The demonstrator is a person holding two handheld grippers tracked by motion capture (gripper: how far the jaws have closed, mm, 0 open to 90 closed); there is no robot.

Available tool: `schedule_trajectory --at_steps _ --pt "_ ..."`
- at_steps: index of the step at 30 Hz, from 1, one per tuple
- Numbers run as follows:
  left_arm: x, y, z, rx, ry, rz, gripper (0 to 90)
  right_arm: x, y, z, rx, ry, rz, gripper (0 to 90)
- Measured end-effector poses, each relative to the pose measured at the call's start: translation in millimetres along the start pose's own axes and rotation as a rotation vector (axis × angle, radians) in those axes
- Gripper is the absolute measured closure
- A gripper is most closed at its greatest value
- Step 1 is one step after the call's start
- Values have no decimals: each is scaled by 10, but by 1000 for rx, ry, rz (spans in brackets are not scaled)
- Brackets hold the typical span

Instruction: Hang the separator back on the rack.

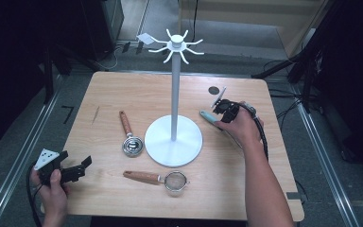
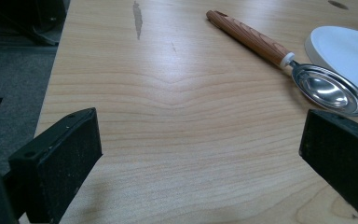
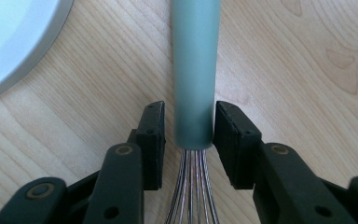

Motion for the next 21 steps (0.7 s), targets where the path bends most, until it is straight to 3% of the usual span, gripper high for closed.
schedule_trajectory --at_steps 6,11,17,18,21 --pt "-4 0 0 1 1 -8 0 10 -34 -86 48 -1 9 686" --pt "-1 1 0 2 0 -6 0 -20 -36 -180 93 -26 -18 697" --pt "1 0 -3 2 0 -2 0 -18 -82 -198 107 -32 -19 695" --pt "1 0 -6 2 -1 -1 0 -17 -96 -204 120 -33 -46 690" --pt "0 0 -3 1 -1 1 0 -18 -99 -206 124 -30 -55 688"
Point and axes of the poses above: each handheld gripper's, and its own axes: z roughly backward along the jaws, y roughly out of its underside, x roughly to its left, the point moved 2 cm from there along -z, roughly forward along the jaws, and after that the axes turned 10 degrees about -x, right-handed, at the moved point
